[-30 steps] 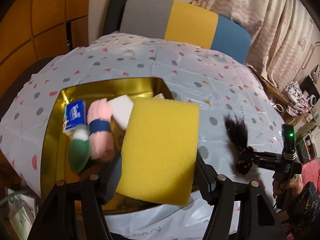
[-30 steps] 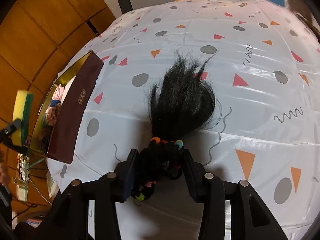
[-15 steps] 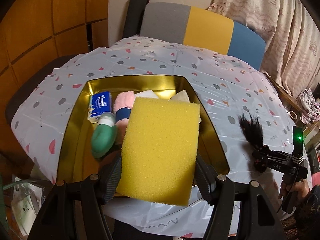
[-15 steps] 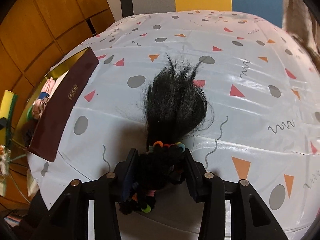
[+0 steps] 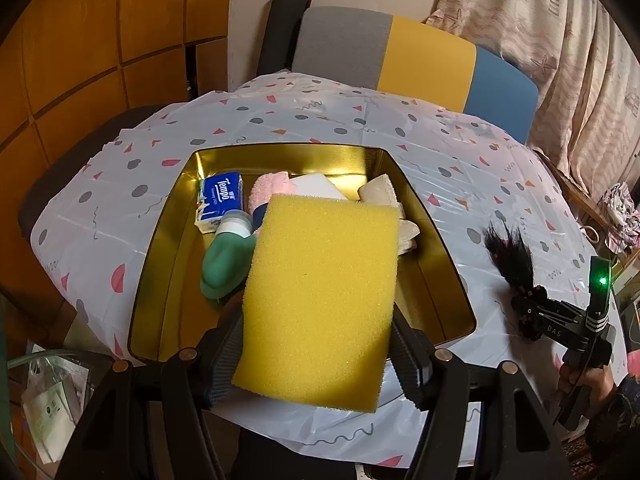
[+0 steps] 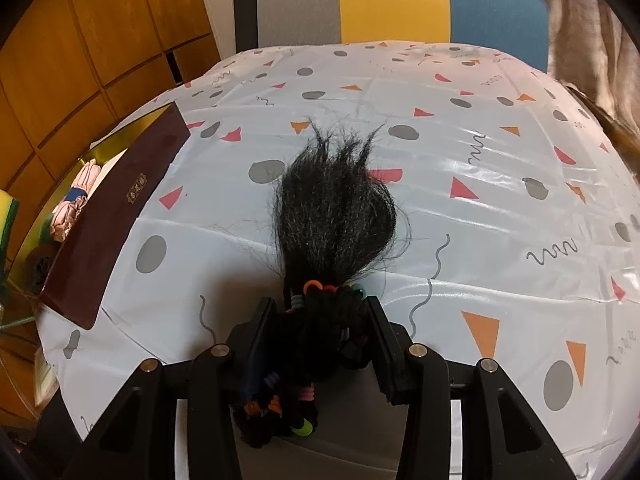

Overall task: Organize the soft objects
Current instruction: 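Carry the yellow sponge into the gold tray and release it with the left tool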

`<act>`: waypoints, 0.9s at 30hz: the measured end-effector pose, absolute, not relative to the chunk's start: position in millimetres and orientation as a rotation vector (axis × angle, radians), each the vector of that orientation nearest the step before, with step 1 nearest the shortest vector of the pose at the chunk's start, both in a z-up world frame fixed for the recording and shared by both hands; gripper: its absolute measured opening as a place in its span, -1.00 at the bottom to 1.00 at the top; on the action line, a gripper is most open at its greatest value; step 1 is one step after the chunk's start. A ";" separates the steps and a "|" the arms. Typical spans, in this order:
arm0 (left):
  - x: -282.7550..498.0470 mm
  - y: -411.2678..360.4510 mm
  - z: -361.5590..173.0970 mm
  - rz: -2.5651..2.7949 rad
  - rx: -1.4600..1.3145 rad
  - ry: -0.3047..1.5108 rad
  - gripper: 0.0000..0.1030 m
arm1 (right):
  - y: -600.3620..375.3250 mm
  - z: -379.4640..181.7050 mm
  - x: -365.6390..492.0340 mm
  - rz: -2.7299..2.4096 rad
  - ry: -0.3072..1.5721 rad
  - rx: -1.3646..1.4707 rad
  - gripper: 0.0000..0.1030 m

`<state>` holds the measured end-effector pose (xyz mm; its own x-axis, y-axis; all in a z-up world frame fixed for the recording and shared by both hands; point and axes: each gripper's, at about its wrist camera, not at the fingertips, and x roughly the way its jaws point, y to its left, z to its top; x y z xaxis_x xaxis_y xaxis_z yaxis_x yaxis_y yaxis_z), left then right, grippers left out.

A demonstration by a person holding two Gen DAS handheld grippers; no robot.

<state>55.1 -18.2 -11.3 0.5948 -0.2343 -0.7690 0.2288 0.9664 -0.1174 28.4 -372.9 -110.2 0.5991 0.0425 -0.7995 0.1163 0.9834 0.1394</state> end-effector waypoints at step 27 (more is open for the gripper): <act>54.8 81.2 -9.8 -0.084 -0.204 0.884 0.30 | -370.7 -113.5 20.3 -0.075 0.857 0.199 -0.12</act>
